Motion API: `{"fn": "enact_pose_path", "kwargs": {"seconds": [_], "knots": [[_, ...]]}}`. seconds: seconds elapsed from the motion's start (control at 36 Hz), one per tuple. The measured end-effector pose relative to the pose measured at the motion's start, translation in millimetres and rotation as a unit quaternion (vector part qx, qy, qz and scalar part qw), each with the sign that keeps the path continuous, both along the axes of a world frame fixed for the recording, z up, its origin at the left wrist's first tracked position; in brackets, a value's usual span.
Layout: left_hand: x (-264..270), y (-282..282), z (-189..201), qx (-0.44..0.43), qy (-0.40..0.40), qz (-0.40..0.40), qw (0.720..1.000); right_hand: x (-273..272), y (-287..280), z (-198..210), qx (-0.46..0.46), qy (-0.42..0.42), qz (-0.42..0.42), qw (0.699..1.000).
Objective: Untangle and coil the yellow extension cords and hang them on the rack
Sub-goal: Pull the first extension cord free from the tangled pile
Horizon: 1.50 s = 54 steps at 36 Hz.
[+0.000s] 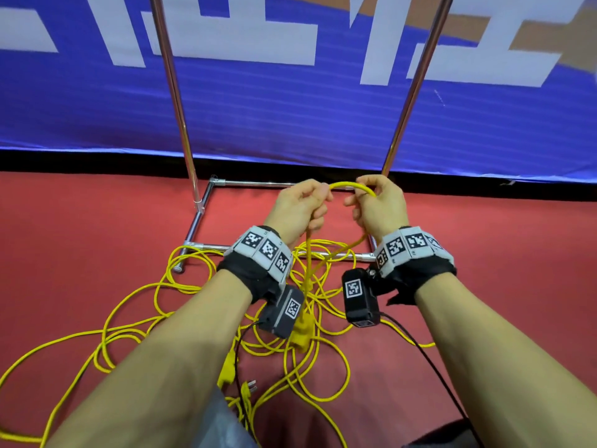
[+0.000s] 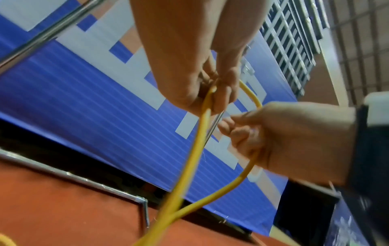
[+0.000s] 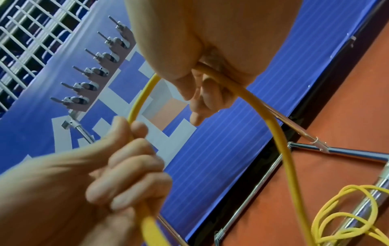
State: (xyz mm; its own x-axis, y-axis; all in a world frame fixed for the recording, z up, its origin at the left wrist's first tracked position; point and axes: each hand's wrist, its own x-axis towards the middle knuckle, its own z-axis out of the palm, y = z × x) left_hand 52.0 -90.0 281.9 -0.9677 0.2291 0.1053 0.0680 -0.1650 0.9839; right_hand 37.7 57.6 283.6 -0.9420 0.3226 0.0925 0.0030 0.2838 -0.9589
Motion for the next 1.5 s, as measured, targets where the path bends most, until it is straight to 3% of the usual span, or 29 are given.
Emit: {"fn": "enact_pose_path", "kwargs": {"seconds": [0.06,0.11,0.17,0.22,0.28,0.33,0.39,0.47,0.58,0.67,0.75,0.78,0.86,0.94,1.03,1.08,1.17,1.25,1.28,1.36,1.42,1.44,1.47,1.5], "knots": [[-2,0,0,0.018,-0.004,0.002,1.0,0,5,-4,0.113,-0.032,0.007,0.993],[-2,-2,0,0.032,-0.021,0.0,0.999,4,10,-8,0.262,-0.111,0.014,0.959],[-2,-5,2,0.054,-0.044,-0.007,0.998,9,12,-12,0.33,-0.173,0.027,0.928],[-4,-8,6,0.08,-0.066,-0.015,0.994,14,9,-15,0.313,-0.214,0.052,0.924],[-5,-13,10,0.085,-0.07,-0.019,0.994,17,1,-16,0.203,-0.229,0.11,0.946],[-6,-17,11,0.045,-0.05,-0.023,0.997,18,-5,-17,0.057,-0.195,0.166,0.965],[-6,-21,12,0.0,-0.027,-0.027,0.999,16,-6,-15,0.025,-0.138,0.193,0.971],[-10,-29,9,-0.042,0.021,-0.006,0.999,12,-4,-8,0.133,-0.077,0.194,0.969],[-14,-37,-3,-0.123,0.099,0.026,0.987,9,0,-1,0.148,0.01,0.181,0.972],[-16,-39,-11,-0.194,0.131,0.012,0.972,9,-3,3,0.249,0.058,0.172,0.952],[-20,-40,-14,-0.256,0.151,0.036,0.954,14,-12,12,0.389,0.041,0.156,0.907],[-22,-40,-17,-0.285,0.142,0.056,0.946,17,-14,16,0.394,0.038,0.154,0.905],[-22,-34,-22,-0.316,0.056,0.079,0.944,19,-17,18,0.277,0.032,0.163,0.946],[-15,-25,-17,-0.209,-0.082,0.041,0.974,21,-27,12,0.131,-0.018,0.229,0.964],[-11,-20,-8,-0.067,-0.189,0.052,0.978,28,-39,17,-0.063,-0.063,0.273,0.958],[-11,-21,-5,0.014,-0.225,0.091,0.97,35,-45,22,-0.125,-0.087,0.31,0.938],[-13,-30,-8,0.067,-0.275,0.132,0.95,40,-40,21,-0.119,-0.136,0.382,0.906],[-10,-42,-10,-0.045,-0.318,0.124,0.939,46,-30,22,-0.077,-0.166,0.445,0.876],[-11,-45,-13,-0.047,-0.337,0.107,0.934,49,-27,25,-0.072,-0.167,0.463,0.867],[-11,-48,-14,0.044,-0.371,0.112,0.921,52,-20,34,-0.057,-0.167,0.489,0.854],[-12,-47,-17,0.059,-0.393,0.131,0.908,53,-17,38,-0.044,-0.169,0.497,0.85],[-13,-48,-21,0.055,-0.399,0.145,0.904,53,-17,40,-0.035,-0.17,0.502,0.847],[-13,-50,-25,-0.025,-0.386,0.154,0.909,54,-17,41,-0.027,-0.17,0.505,0.846],[-15,-52,-30,-0.034,-0.388,0.187,0.902,55,-17,41,-0.02,-0.169,0.504,0.847]]}}
